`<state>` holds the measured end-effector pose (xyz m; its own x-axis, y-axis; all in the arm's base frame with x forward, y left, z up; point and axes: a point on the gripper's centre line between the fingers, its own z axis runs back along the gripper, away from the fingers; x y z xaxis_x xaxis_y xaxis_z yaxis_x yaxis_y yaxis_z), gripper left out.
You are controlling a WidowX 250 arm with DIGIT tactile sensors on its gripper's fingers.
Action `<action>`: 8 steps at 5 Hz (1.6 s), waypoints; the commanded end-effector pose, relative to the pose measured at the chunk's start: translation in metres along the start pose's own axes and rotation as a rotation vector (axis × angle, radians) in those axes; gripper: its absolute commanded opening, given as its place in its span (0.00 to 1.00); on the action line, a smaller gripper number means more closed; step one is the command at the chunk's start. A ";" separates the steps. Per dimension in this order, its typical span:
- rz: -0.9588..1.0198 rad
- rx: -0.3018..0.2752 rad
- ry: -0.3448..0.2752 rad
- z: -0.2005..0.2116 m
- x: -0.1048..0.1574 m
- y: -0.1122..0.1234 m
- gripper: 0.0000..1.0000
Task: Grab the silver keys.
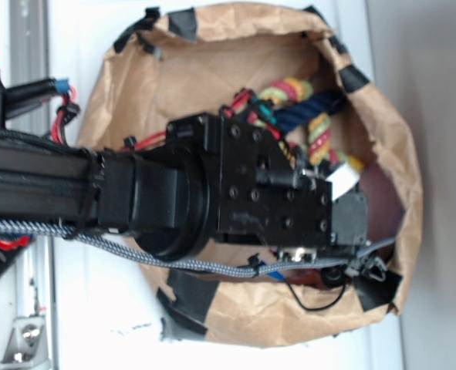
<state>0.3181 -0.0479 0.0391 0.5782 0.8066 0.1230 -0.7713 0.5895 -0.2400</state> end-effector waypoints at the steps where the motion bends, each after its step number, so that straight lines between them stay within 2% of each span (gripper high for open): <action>1: -0.010 -0.021 -0.014 0.006 -0.004 -0.005 0.00; 5: -0.018 0.005 -0.052 -0.003 -0.001 -0.003 0.00; 7: -0.057 0.009 -0.059 0.009 0.003 -0.004 0.00; 8: -0.115 0.028 0.116 0.060 0.023 0.003 0.00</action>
<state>0.2996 -0.0336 0.0700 0.7020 0.7115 -0.0316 -0.7086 0.6933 -0.1310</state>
